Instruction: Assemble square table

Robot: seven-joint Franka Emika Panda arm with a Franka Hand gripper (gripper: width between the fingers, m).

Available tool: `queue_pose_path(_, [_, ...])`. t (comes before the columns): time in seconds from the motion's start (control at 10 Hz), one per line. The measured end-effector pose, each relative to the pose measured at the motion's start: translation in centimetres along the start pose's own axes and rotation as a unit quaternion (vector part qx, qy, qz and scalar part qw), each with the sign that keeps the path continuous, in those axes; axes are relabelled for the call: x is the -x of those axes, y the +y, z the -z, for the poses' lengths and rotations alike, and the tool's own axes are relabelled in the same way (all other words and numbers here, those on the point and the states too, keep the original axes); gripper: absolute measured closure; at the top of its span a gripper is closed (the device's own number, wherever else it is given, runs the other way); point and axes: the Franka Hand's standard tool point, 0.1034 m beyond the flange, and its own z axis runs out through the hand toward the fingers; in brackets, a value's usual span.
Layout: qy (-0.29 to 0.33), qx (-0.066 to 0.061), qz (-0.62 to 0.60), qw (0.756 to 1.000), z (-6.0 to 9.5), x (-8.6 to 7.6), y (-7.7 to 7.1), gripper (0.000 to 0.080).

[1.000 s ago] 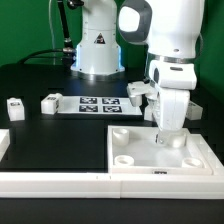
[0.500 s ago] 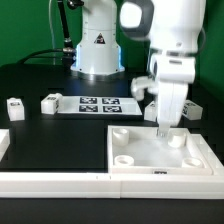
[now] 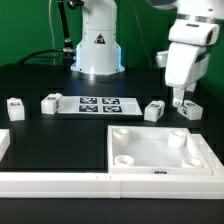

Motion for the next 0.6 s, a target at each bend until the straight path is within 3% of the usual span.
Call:
queue_pose_path(0.3, [0.002,-0.005,-0.099,0.995,0.0,-0.3,-0.4,0.015])
queue_pose_path(0.4, [-0.007,-0.01,-0.19,0.982,0.1,-1.1,-2.0,0.015])
queue_pose_path(0.6, [-0.009,-0.022,-0.261,0.965,0.0,-3.0,-6.0,0.015])
